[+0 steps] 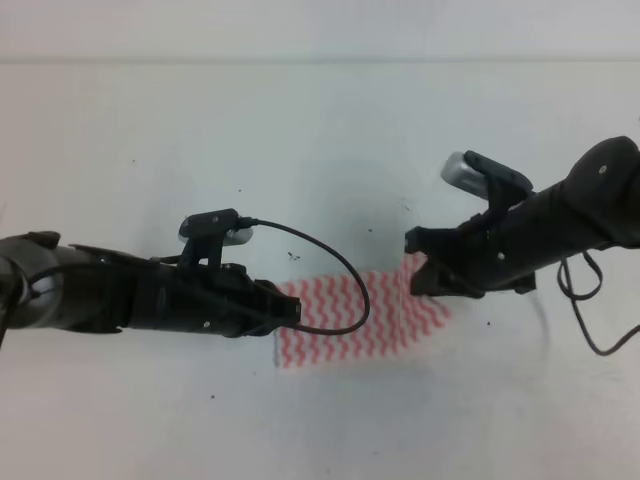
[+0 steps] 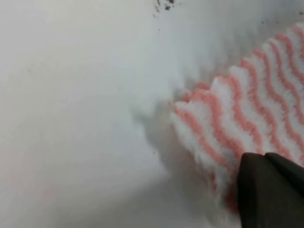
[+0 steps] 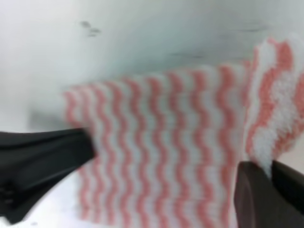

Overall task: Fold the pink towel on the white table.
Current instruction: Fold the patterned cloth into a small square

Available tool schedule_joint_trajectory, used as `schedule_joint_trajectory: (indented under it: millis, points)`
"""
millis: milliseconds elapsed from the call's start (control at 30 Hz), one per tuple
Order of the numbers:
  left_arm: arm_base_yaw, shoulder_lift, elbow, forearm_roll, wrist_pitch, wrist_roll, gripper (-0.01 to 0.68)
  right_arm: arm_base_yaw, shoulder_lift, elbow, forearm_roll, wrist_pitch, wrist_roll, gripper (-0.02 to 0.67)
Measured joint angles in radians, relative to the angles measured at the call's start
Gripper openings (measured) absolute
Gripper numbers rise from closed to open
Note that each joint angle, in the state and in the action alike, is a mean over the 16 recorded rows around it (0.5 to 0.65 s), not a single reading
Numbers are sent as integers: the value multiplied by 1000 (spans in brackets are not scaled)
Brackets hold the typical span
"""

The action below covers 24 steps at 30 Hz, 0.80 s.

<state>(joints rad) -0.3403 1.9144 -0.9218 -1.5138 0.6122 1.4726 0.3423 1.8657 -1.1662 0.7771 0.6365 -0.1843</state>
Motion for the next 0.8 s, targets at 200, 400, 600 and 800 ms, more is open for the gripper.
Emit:
schedule_joint_trajectory:
  millis: [200, 400, 600, 800]
  points:
    - [0, 0, -1, -3, 0, -4, -3, 25, -21, -9, 96, -4, -83, -14]
    - [0, 0, -1, -2, 7, -6, -3, 60, -15, -18, 124, -29, -105, -13]
    - [0, -7, -1, -1, 22, -5, -3, 86, -3, -28, 125, -47, -105, -12]
    - [0, -42, 0, 15, 31, -5, -3, 93, 7, -34, 128, -52, -105, -13]
